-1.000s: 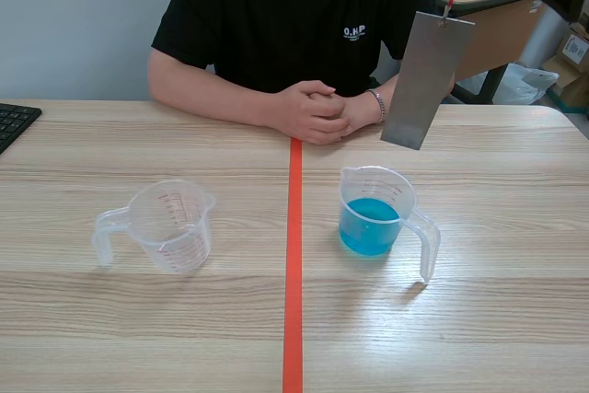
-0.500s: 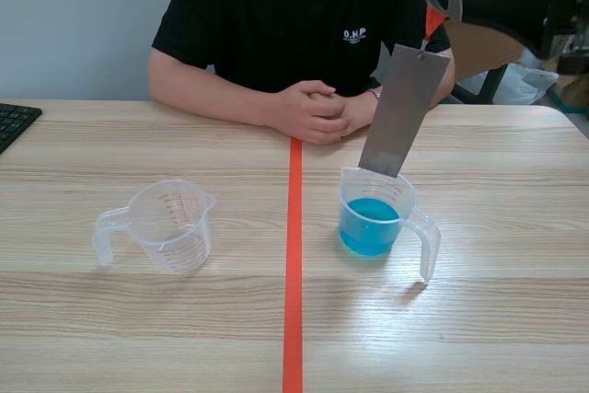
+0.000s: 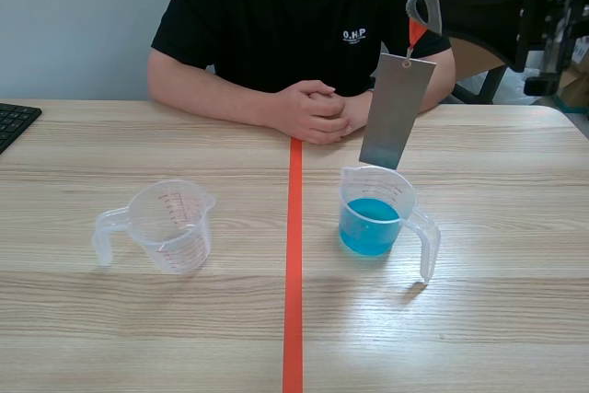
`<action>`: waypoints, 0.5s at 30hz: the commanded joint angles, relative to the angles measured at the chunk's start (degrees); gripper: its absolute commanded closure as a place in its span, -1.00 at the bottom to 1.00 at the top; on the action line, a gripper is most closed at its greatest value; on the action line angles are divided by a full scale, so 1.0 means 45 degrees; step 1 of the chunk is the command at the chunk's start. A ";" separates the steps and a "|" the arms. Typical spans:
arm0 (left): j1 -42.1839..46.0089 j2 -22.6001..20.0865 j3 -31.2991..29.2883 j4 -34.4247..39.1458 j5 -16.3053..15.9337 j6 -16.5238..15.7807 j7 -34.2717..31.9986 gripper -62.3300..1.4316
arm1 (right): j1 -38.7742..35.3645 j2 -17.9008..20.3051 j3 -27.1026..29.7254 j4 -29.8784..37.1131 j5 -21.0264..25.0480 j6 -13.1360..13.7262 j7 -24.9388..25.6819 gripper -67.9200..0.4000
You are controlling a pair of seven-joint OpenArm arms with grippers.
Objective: Do the redox reaction experiment.
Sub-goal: 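Move the plate over the blue solution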
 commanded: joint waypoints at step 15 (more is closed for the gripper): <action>-0.6339 -0.1331 0.1676 0.2220 0.0777 -0.2424 0.1117 0.81 | 0.0257 0.0175 0.0024 0.0010 0.0189 0.0073 0.0199 0.94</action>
